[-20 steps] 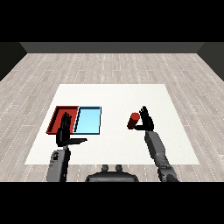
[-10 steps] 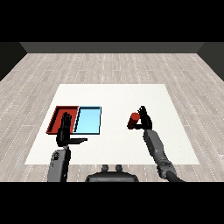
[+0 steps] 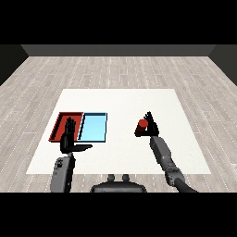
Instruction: Pick the red can and put it in the red box
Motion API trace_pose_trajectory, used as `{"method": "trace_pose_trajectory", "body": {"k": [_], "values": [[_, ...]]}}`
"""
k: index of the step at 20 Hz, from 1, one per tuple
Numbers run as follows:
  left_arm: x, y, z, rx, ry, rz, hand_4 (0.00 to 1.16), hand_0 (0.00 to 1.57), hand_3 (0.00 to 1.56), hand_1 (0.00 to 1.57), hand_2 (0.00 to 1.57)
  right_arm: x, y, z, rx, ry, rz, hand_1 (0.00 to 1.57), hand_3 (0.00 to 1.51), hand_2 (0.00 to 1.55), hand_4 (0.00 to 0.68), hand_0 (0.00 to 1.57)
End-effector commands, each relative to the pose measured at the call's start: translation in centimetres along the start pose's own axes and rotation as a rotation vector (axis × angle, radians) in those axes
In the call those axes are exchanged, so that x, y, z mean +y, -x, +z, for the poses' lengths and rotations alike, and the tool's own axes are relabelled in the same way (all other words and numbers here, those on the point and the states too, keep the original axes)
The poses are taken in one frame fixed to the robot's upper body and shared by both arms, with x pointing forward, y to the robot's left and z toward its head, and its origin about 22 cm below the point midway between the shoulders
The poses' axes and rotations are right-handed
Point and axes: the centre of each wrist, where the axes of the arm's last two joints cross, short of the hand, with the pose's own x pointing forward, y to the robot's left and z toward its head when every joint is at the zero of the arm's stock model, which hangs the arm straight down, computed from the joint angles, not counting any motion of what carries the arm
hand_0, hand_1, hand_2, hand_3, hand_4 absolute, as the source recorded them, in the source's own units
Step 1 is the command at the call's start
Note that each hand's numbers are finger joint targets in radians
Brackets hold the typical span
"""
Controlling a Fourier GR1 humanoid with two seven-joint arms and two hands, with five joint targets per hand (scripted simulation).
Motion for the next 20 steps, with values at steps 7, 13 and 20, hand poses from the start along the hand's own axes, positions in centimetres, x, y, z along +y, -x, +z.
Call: {"method": "trace_pose_trajectory", "body": {"k": [7,13,20], "values": [[0.1,1.1,2.2,0.002,-0.009,-0.010,0.00,0.00,0.00,0.00,0.00,0.5,-0.4,-1.5,0.032,-0.008,0.014,0.00,0.00,0.00,0.000,0.00],[-1.5,0.4,0.2,0.000,-0.019,-0.014,0.00,0.00,0.00,0.00,0.00,0.1,0.1,-1.6,0.043,-0.007,0.009,0.00,0.00,0.00,0.000,0.00],[0.1,0.2,0.7,0.003,-0.007,0.007,0.00,0.00,0.00,0.00,0.00,2.0,0.2,-2.0,0.063,0.019,0.021,0.00,0.00,0.00,0.000,0.00]]}}
